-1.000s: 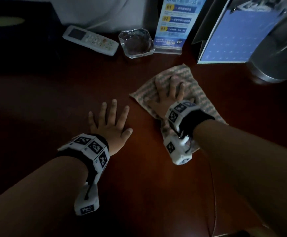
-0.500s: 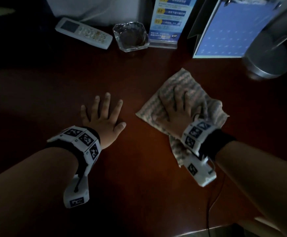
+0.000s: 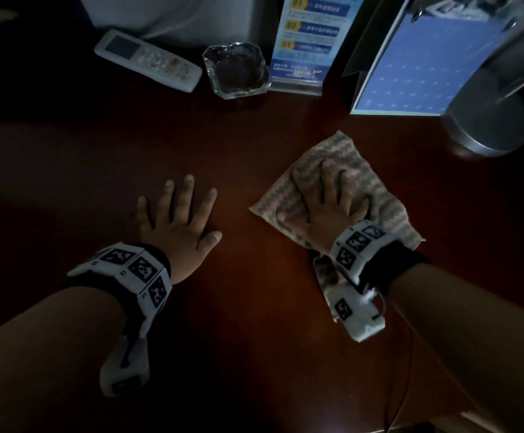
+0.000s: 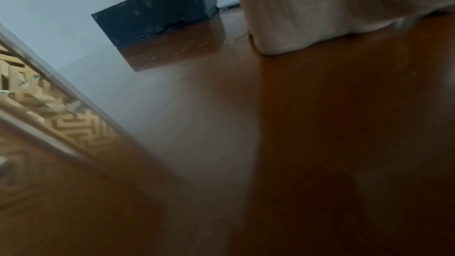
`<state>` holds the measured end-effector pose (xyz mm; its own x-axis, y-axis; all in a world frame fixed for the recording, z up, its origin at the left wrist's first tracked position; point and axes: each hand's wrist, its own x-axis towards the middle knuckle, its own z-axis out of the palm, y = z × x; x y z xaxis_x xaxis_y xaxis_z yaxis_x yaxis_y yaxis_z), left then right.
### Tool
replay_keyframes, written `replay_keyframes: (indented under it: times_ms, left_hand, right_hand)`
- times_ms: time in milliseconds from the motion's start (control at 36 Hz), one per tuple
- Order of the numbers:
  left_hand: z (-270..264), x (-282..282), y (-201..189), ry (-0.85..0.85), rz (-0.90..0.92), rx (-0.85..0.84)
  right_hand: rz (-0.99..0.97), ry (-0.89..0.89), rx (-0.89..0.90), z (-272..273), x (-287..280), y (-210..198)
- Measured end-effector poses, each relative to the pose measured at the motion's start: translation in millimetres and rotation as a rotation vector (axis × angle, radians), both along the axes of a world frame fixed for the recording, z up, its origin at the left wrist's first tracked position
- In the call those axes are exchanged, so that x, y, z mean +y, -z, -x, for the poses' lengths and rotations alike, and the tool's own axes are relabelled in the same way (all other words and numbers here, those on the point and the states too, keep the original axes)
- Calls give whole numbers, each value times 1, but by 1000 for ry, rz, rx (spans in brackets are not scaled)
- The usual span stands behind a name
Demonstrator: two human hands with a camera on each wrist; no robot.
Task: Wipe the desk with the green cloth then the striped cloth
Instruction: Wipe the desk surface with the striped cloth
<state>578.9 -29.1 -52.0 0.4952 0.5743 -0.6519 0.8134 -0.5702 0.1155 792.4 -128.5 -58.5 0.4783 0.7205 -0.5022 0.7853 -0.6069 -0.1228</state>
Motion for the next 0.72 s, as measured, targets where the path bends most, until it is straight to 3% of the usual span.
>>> replay_keyframes:
  times_ms: [333, 472, 583, 722]
  left_hand:
    - [0, -4, 0, -37, -60, -36]
    - [0, -2, 2, -50, -53, -28]
    - [0, 0, 5, -59, -56, -28]
    - [0, 2, 6, -69, -32, -10]
  right_hand:
    - [-46, -187, -162, -84, 58, 18]
    - [-140, -230, -146, -76, 26, 21]
    - [-102, -155, -167, -44, -22, 25]
    - [-65, -219, -94, -14, -69, 14]
